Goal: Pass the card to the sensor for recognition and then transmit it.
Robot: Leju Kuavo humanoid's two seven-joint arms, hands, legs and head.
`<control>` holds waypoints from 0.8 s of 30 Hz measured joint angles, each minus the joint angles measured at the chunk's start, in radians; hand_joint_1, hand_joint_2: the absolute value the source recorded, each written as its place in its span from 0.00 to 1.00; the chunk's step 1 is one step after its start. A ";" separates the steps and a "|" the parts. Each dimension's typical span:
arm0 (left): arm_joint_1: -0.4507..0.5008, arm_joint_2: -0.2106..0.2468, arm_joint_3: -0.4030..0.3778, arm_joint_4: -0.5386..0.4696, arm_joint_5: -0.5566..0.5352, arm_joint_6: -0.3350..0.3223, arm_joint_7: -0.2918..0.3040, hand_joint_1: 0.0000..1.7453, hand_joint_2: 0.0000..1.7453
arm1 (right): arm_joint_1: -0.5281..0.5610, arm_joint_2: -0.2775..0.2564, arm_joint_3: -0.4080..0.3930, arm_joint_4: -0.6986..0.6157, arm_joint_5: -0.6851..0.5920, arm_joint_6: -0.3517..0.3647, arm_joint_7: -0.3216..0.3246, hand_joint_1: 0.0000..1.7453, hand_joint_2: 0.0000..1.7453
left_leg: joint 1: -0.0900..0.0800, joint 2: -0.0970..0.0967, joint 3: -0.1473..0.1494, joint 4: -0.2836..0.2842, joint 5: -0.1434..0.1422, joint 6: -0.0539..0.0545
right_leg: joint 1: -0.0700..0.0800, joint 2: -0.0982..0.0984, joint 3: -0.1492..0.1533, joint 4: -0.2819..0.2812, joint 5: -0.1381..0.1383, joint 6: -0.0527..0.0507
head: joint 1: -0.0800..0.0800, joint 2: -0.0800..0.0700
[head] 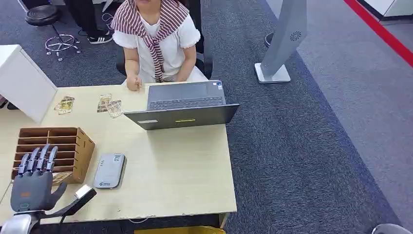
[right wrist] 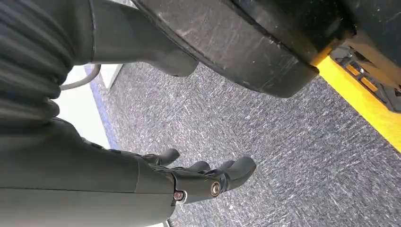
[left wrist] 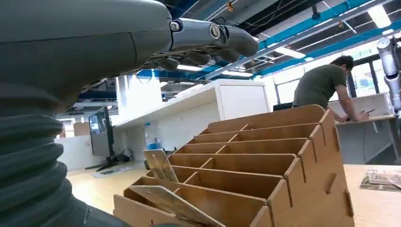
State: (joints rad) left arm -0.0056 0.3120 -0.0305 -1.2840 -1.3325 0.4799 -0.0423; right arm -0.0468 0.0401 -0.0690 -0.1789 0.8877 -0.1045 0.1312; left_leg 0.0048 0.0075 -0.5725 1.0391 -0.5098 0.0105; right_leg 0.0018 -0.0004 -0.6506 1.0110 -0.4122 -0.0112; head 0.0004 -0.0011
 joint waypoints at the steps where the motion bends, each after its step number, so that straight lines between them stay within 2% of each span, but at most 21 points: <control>1: -0.001 0.000 0.003 0.003 0.000 0.000 0.000 0.00 1.00 | 0.000 0.000 0.000 0.000 0.000 0.000 0.000 0.00 1.00 | 0.000 0.000 0.000 0.000 0.000 0.000 | 0.000 0.000 0.000 0.000 0.000 0.000 | 0.000 0.000; 24: -0.029 -0.007 0.027 0.077 0.010 -0.002 0.007 0.00 1.00 | -0.005 0.000 0.001 0.000 0.024 0.011 -0.001 0.00 1.00 | 0.000 0.000 0.000 0.000 0.000 0.000 | 0.000 0.000 0.000 0.000 0.000 0.000 | 0.000 0.000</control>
State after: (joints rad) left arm -0.0343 0.3048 -0.0034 -1.2074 -1.3222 0.4780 -0.0351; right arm -0.0518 0.0401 -0.0683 -0.1789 0.9113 -0.0931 0.1297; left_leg 0.0048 0.0074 -0.5725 1.0391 -0.5098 0.0105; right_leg 0.0019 -0.0004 -0.6506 1.0110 -0.4122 -0.0112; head 0.0008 -0.0011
